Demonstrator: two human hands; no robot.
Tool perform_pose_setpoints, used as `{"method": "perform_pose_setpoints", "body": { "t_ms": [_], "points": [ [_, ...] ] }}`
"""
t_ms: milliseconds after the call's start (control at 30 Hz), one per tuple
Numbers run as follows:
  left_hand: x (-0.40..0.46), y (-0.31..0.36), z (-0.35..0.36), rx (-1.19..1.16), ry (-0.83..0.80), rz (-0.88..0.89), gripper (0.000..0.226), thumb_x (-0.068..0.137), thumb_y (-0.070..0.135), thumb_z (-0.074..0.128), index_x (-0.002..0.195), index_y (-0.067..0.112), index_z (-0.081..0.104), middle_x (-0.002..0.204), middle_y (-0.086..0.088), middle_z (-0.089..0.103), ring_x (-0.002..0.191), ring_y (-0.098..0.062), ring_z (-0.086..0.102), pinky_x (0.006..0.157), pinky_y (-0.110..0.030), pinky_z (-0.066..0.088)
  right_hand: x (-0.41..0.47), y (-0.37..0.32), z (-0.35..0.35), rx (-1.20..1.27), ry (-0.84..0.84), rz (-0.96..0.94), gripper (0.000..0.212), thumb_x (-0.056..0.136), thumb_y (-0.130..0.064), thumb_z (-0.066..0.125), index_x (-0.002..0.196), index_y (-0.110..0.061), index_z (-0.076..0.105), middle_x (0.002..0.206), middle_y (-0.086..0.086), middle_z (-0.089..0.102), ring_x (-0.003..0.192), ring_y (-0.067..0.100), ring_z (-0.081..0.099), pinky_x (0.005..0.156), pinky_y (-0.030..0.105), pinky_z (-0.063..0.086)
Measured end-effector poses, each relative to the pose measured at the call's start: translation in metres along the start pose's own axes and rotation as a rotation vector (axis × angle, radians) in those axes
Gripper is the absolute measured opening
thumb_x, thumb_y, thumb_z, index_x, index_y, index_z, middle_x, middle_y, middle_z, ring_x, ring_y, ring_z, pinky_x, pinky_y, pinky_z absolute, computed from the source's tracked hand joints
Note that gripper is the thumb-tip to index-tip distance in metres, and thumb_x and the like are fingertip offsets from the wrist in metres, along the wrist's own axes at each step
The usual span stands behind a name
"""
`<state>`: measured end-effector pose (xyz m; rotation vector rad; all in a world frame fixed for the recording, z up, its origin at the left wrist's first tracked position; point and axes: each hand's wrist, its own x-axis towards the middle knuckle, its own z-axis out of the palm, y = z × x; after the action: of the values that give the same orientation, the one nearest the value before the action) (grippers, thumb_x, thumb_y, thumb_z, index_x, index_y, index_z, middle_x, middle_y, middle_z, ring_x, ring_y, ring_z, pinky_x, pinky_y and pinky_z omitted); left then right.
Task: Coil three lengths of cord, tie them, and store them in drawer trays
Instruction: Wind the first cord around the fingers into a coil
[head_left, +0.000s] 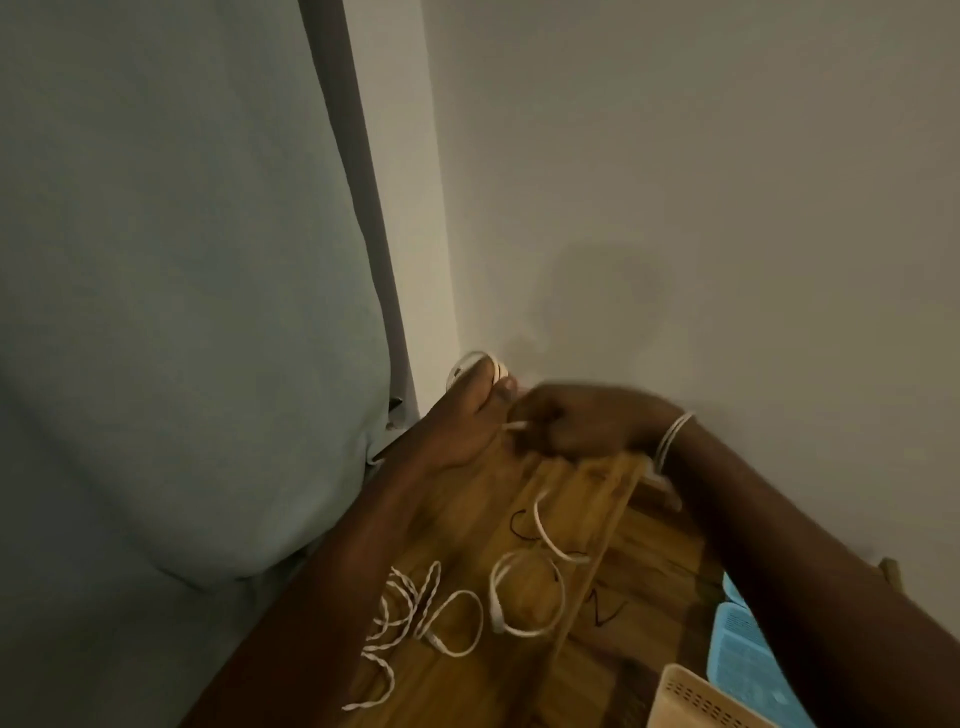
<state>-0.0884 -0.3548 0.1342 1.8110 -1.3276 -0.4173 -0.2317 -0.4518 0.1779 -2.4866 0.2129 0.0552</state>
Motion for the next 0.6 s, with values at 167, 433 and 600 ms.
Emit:
{"method": "perform_pose_setpoints", "body": {
  "t_ms": [167,433,600],
  "points": [
    [-0.006,-0.002,-0.001,-0.783,-0.288,0.001,0.038,0.101,0.036,0.037,0.091,0.007,0.061,0.053,-0.006,0.051,0.045,-0.018,0.048,0.072,-0.038,0.045,-0.006,0.022,-0.036,0.173,0.448,-0.169,0.017,0.082,-0.023,0.077,0.084,-0.007,0.072,0.072,0.001,0.068,0.060,0.007,0.060,0.056,0.016,0.046],
    [-0.009,0.028,-0.011,-1.492,-0.243,0.151,0.034,0.099,0.029,0.040,0.077,0.011,0.060,0.055,-0.003,0.062,0.052,-0.014,0.061,0.097,-0.044,0.051,0.016,0.051,0.030,0.801,0.308,-0.190,0.018,0.098,-0.008,0.055,0.113,0.002,0.057,0.098,0.014,0.068,0.088,0.033,0.065,0.085,0.055,0.051],
    [0.004,0.026,-0.017,-1.072,0.079,0.195,0.037,0.104,0.038,0.029,0.100,0.018,0.060,0.138,-0.004,0.059,0.133,-0.022,0.050,0.116,-0.042,0.025,0.028,0.033,0.065,0.114,0.087,-0.127,0.023,0.098,-0.026,0.056,0.088,-0.007,0.065,0.081,0.010,0.072,0.073,0.019,0.069,0.074,0.032,0.058]
  ]
}}
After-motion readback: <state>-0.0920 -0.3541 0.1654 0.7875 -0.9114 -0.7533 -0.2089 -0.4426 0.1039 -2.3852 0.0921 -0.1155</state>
